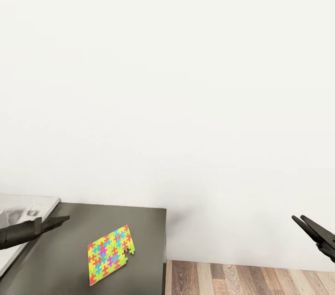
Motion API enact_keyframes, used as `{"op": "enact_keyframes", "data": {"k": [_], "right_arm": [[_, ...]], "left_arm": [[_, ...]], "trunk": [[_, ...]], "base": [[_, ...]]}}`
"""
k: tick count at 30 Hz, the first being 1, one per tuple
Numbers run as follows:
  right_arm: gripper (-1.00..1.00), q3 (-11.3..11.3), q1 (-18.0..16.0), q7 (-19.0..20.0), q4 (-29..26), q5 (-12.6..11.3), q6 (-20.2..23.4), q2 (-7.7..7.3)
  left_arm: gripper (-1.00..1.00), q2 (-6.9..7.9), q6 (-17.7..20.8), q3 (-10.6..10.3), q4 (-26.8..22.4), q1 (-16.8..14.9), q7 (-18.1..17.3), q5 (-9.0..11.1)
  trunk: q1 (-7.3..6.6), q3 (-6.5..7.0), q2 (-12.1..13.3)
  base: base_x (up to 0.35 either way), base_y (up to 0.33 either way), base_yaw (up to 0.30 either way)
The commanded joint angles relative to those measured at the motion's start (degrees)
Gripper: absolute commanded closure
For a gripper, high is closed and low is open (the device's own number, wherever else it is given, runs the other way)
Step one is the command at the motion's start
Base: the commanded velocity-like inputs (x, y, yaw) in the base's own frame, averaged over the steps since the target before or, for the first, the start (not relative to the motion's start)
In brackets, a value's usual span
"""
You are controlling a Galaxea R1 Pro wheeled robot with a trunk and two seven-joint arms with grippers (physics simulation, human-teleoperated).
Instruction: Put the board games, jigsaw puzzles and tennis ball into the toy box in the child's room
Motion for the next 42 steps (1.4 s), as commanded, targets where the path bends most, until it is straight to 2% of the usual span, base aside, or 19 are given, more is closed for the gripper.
{"op": "enact_keyframes", "data": {"k": [1,5,6,8,10,11,13,18,21,24,27,30,33,37,42], "right_arm": [[-1.00,0.0,0.0,-0.3,0.0,0.2,0.4,-0.03],[-1.00,-0.1,0.0,-0.5,0.0,0.4,0.4,-0.04],[-1.00,0.0,0.0,-0.5,0.0,0.4,0.4,-0.03],[-1.00,0.0,0.0,-0.5,0.0,0.5,0.4,-0.03],[-1.00,0.0,0.0,-0.6,-0.1,0.6,0.3,-0.01],[-1.00,0.0,0.0,-0.6,-0.1,0.6,0.3,-0.01],[-1.00,0.5,0.0,-0.7,-0.1,0.7,0.3,-0.05],[-1.00,1.1,0.0,-0.8,-0.3,0.7,0.4,-0.37],[-1.00,1.5,0.0,-0.9,-0.4,0.7,0.6,-0.64],[-1.00,1.6,-0.1,-1.0,-0.5,1.0,1.6,-0.77],[-1.00,1.6,-0.1,-1.1,-0.6,1.8,2.2,-0.89],[-1.00,1.6,-0.2,-1.3,-0.7,4.3,2.8,-1.00],[-1.00,1.4,-0.2,-1.4,-0.6,8.1,4.7,-0.94],[-1.00,1.2,-0.2,-1.3,-0.7,9.6,6.2,-0.73],[-1.00,1.2,-0.2,-1.1,-0.7,10.2,6.8,-0.63]], "left_arm": [[-1.00,-0.17,2.1,-0.1,0.0,-0.1,7.5,-0.4],[-1.00,-1.18,3.3,-0.2,0.1,-0.2,14.6,-0.7],[-1.00,-1.88,3.5,-0.2,0.1,-0.3,17.5,-0.8],[-1.00,-2.50,3.7,-0.3,0.1,-0.7,20.5,-0.8],[-1.00,-3.44,3.9,-0.3,0.1,-1.9,26.5,-0.8],[-1.00,-3.65,4.0,-0.4,0.1,-2.2,27.9,-0.8],[-1.00,-4.68,4.5,-0.5,0.2,-3.1,33.1,-0.8],[-1.00,-6.91,6.0,-0.6,1.5,-4.7,39.9,-0.9],[-1.00,-8.46,6.2,-1.3,4.5,-7.1,45.4,-0.9],[-1.00,-9.79,6.1,-2.6,7.8,-9.7,49.1,-1.0],[-1.00,-11.05,6.0,-3.8,9.9,-11.4,51.0,-1.0],[-1.00,-12.19,6.0,-5.2,11.5,-13.1,52.6,-1.0],[-1.00,-12.77,6.2,-6.2,12.2,-14.3,53.5,-1.0],[-1.00,-12.98,6.4,-6.6,12.5,-15.4,53.6,-1.0],[-1.00,-13.02,6.5,-6.8,12.6,-15.9,53.1,-0.9]], "trunk": [[0.04,-0.11,-0.1],[0.04,-0.11,-0.1],[0.04,-0.11,-0.1],[0.04,-0.11,-0.1],[0.04,-0.11,-0.1],[0.04,-0.11,-0.1],[0.04,-0.11,-0.1],[0.04,-0.11,-0.1],[0.04,-0.11,-0.1],[0.04,-0.11,-0.1],[0.04,-0.11,-0.1],[0.04,-0.11,-0.1],[0.04,-0.11,-0.1],[0.04,-0.11,-0.1],[0.04,-0.11,-0.1]], "base": [[0.000,0.000,0.000],[0.000,0.000,0.000],[0.000,0.000,0.000],[0.000,0.000,0.000],[0.000,0.000,0.000],[0.000,0.000,0.000],[0.000,0.000,0.000],[0.000,0.000,0.000],[0.000,0.000,0.000],[0.000,0.000,0.000],[0.000,0.000,0.000],[0.000,0.000,0.000],[0.000,0.000,0.000],[0.000,0.000,0.000],[0.000,0.000,0.000]]}}
